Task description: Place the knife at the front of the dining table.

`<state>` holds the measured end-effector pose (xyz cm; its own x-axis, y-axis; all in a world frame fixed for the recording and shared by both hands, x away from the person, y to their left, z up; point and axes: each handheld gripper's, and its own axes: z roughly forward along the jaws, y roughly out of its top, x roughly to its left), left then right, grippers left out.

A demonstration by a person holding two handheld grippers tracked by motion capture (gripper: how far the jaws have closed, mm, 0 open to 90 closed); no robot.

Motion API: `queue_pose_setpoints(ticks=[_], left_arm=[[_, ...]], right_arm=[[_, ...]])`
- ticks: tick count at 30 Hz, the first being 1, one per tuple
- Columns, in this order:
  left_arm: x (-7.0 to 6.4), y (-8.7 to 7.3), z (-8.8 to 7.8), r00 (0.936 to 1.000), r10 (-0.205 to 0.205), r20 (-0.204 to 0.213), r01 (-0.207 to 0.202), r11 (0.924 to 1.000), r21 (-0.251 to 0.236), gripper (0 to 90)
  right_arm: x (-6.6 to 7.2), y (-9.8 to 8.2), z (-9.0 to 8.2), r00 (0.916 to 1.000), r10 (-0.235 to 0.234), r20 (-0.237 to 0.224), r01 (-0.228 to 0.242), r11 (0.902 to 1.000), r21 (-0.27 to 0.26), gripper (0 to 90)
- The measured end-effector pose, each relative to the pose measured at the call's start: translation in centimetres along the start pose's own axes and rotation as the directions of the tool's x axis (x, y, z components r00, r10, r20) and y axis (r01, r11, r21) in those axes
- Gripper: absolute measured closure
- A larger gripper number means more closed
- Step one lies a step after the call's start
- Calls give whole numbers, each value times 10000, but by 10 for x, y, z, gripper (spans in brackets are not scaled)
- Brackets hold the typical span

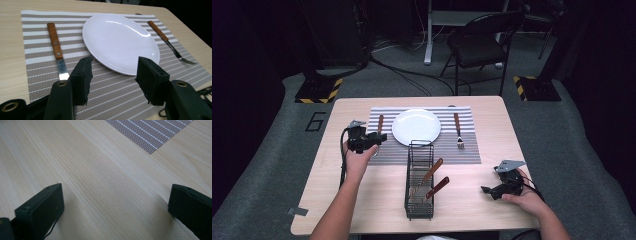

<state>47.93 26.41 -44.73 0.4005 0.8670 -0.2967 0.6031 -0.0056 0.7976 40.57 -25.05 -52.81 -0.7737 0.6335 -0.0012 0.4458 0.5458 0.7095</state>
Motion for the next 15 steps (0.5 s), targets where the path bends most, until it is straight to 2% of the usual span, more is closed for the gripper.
queue_pose_setpoints(ticks=[5,6,11,12,15], left_arm=[[-10,0,-10,9991,393,172,-392,9992,-63,451],[-14,0,-15,9980,588,239,-587,9983,-55,448],[-20,-2,-23,9958,890,228,-892,9960,36,444],[-21,-3,-28,9913,1302,185,-1307,9911,244,441],[-22,-6,-32,9888,1485,170,-1489,9886,220,440]], right_arm=[[0,0,0,10000,-11,5,11,10000,-6,0],[0,0,0,10000,0,6,0,10000,-6,0],[0,0,0,10000,1,5,-1,10000,-3,0],[0,0,0,10000,0,6,0,10000,-6,0],[0,0,0,10000,4,6,-4,10000,-2,0]])
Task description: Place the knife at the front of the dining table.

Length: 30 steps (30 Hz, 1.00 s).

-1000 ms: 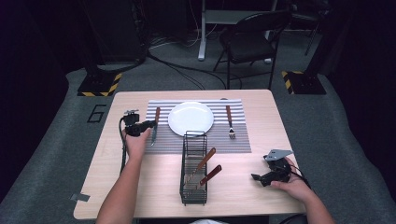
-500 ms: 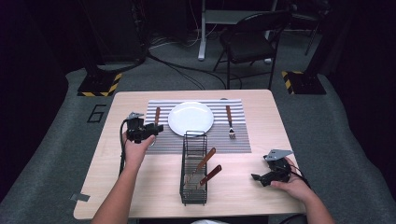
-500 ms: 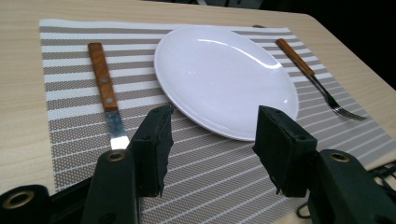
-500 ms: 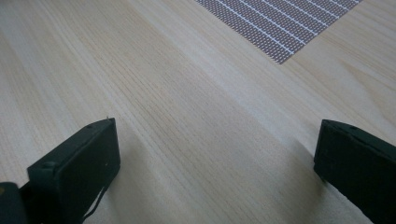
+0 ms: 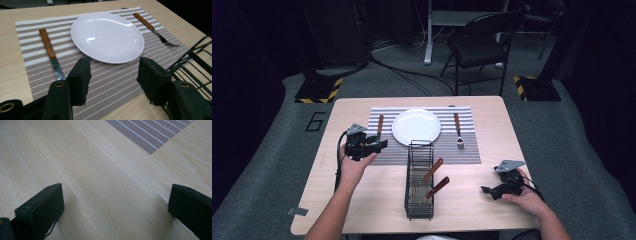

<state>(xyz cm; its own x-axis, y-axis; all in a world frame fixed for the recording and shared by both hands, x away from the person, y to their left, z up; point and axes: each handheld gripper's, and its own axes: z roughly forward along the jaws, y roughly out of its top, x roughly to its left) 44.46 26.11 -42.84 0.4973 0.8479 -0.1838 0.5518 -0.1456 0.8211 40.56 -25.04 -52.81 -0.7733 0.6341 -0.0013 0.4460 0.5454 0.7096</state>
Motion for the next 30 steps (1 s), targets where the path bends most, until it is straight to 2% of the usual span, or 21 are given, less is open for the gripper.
queue_pose_setpoints(ticks=[6,10,17,20,22,23,24,25,28,29,30], left_arm=[[1,-13,-7,9999,-11,-134,14,9998,219,440],[6,-23,-8,9992,-100,-385,117,9990,433,440],[17,-45,-9,9956,-514,-788,575,9954,770,426],[20,-50,-10,9948,-566,-848,636,9946,823,426],[23,-55,-10,9928,-703,-967,779,9940,770,426],[27,-60,-11,9900,-899,-1085,974,9931,655,426],[27,-60,-11,9900,-899,-1085,974,9931,655,426],[31,-63,-11,9874,-1102,-1140,1180,9910,639,426],[37,-65,-12,9853,-1135,-1280,1211,9912,533,426],[41,-68,-13,9807,-1200,-1544,1287,9905,478,426],[41,-68,-13,9807,-1200,-1544,1287,9905,478,426]], right_arm=[[0,0,0,10000,3,1,-3,10000,0,0],[0,0,0,10000,2,5,-2,10000,-1,0],[0,0,0,10000,-3,2,3,10000,-2,0],[0,0,0,10000,-4,-3,4,10000,7,0],[0,0,0,10000,-3,2,3,10000,0,0],[0,0,0,10000,-7,2,7,10000,-1,0],[0,0,0,10000,-3,3,3,10000,0,0],[0,0,0,10000,-3,2,3,10000,-2,0],[0,0,0,10000,-5,2,5,10000,-3,0],[0,0,0,10000,2,1,-2,10000,0,0],[0,0,0,10000,7,2,-7,10000,-1,0]])
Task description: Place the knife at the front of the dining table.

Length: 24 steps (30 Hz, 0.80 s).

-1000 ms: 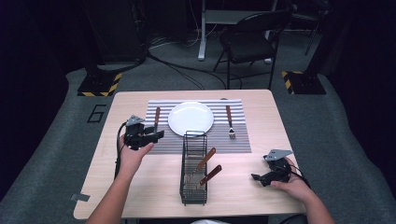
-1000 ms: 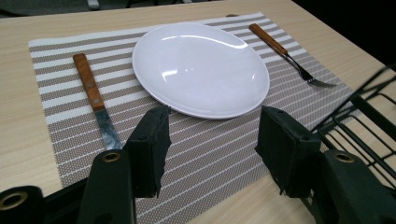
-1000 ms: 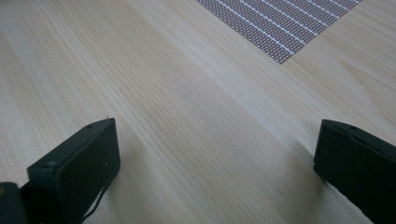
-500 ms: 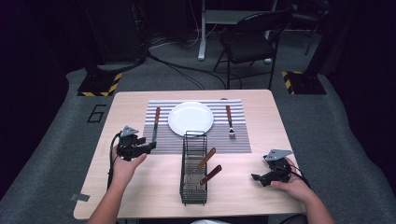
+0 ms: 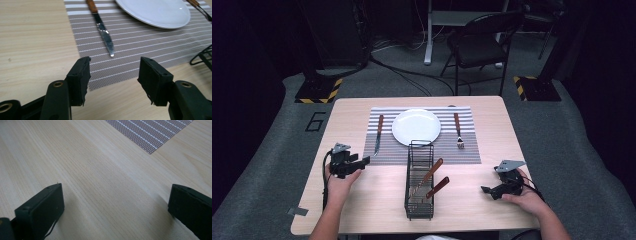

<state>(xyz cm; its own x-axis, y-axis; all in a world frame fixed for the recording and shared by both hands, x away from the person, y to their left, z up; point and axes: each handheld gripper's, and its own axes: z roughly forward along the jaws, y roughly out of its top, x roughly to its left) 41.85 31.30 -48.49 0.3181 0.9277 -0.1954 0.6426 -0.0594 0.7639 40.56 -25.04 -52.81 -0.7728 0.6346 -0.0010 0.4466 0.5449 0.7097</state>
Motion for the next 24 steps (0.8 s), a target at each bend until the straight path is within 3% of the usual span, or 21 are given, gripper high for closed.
queue_pose_setpoints(ticks=[2,7,13,24], left_arm=[[6,-2,-1,9999,-120,-3,120,9999,-31,426],[21,-8,0,9978,-196,-630,202,9998,84,426],[36,-13,-1,9952,-721,-661,728,9973,82,413],[51,-17,0,9892,-788,-1238,817,9965,189,382]], right_arm=[[0,0,0,10000,-7,-1,7,10000,1,0],[0,0,0,10000,-6,-8,6,10000,8,0],[0,0,0,10000,-17,-7,17,10000,0,0],[0,0,0,10000,-22,-31,22,10000,4,0]])
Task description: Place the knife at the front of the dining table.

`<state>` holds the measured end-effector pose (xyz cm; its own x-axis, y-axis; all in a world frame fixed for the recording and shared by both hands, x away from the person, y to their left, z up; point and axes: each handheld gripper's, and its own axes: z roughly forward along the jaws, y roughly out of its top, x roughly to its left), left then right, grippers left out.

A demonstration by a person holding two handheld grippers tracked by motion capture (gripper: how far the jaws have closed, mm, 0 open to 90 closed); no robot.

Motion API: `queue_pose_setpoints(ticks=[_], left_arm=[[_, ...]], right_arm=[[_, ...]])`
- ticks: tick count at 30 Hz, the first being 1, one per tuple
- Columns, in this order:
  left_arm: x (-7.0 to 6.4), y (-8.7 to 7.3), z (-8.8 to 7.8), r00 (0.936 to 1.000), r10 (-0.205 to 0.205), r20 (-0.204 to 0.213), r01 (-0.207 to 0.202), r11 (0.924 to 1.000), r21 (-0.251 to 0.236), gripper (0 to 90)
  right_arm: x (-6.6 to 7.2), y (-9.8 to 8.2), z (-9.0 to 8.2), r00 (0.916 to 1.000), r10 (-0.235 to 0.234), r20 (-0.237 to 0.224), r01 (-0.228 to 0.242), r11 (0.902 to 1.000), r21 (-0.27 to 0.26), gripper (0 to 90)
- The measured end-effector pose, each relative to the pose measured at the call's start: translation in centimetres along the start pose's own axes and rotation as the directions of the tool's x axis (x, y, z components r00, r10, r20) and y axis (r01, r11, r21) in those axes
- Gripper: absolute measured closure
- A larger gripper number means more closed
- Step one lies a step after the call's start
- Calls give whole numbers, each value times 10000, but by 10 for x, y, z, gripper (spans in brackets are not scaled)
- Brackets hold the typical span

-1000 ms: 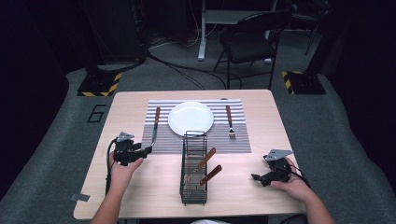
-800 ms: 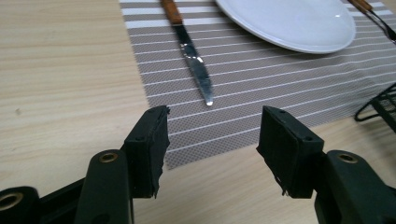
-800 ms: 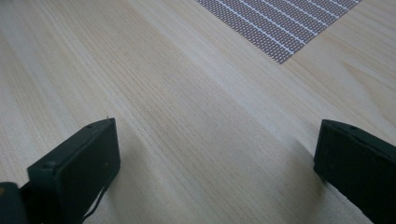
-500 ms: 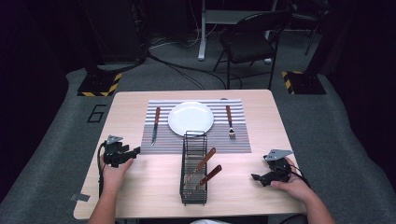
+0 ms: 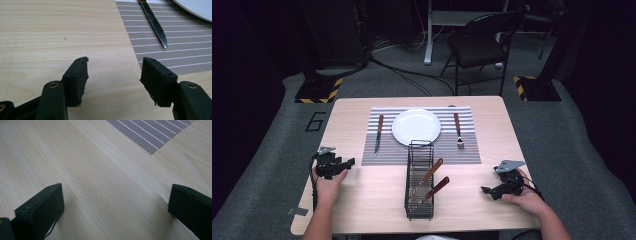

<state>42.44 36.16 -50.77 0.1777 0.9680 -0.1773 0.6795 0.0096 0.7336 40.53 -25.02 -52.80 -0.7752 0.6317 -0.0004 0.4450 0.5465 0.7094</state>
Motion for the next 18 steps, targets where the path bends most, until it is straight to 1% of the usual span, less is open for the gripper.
queue_pose_setpoints(ticks=[1,4,5,12,16,17,18], left_arm=[[3,0,0,9999,-64,-122,63,10000,-39,377],[6,-1,0,9997,-116,-235,115,9999,-54,370],[9,-1,0,9992,-210,-336,210,9998,-17,364],[13,-1,-1,9981,-391,-467,391,9992,-11,362],[16,-2,1,9971,-424,-626,427,9991,36,356],[17,-2,2,9963,-468,-722,473,9989,56,355],[17,-2,2,9963,-468,-722,473,9989,56,355]], right_arm=[[0,0,0,10000,-6,-3,6,10000,-1,0],[0,0,0,10000,1,-2,-1,10000,0,0],[0,0,0,10000,-6,-11,6,10000,9,0],[0,0,0,10000,-6,-4,6,10000,-2,0],[0,0,0,10000,-4,-9,4,10000,3,0],[0,0,0,10000,-6,-5,6,10000,-2,0],[0,0,0,10000,-6,-5,6,10000,-2,0]])
